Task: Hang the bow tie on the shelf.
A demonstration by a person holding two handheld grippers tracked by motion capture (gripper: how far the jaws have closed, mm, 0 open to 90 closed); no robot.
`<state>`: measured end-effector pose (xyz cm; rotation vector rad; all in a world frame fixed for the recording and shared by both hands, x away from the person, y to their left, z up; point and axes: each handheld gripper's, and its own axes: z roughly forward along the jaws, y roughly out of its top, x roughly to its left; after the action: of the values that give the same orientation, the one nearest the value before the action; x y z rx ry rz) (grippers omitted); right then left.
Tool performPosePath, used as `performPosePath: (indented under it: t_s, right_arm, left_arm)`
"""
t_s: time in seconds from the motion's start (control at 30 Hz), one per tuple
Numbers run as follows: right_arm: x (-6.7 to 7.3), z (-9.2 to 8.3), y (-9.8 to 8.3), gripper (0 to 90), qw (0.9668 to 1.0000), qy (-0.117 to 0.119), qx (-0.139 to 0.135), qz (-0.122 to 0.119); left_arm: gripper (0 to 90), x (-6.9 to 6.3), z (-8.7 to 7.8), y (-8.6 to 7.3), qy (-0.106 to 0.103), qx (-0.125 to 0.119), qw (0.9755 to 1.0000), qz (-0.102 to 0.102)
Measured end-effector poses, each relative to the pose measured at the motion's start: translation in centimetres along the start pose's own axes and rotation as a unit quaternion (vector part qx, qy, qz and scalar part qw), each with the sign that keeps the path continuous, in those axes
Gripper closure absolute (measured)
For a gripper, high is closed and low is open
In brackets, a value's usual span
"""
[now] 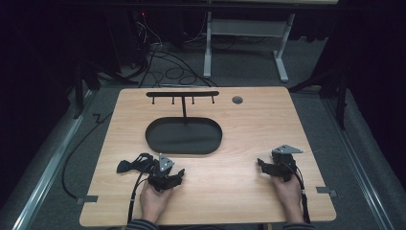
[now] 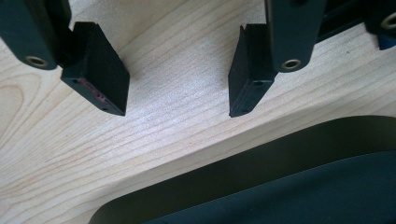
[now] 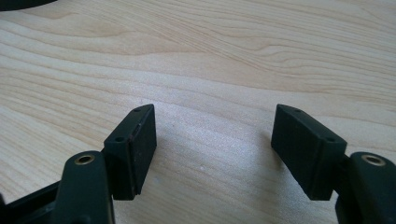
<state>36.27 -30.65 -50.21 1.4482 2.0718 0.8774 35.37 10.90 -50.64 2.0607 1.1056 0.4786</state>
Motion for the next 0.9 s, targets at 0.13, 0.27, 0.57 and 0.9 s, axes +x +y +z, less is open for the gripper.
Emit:
performPosePath:
  t_s: [0.13,0.27,0.57,0.9]
  right_arm:
    - [0.00,0.00,0.00,32.5,1.0000,0.000,0.000,0.000]
    - [0.00,0.00,0.00,32.6,1.0000,0.000,0.000,0.000]
    - [0.01,0.00,0.00,32.5,1.0000,0.000,0.000,0.000]
    - [0.03,0.00,0.00,32.4,1.0000,-0.001,0.001,-0.001]
  left_arm:
    - [38.5,-0.01,-0.01,-0.01,0.001,0.000,1.0000,-0.001]
    - [38.5,-0.02,-0.02,-0.01,0.001,0.000,1.0000,-0.001]
    - [38.3,-0.01,-0.02,-0.02,0.001,0.000,1.0000,-0.001]
    - [36.0,-0.01,-0.02,-0.02,-0.004,0.000,1.0000,-0.004]
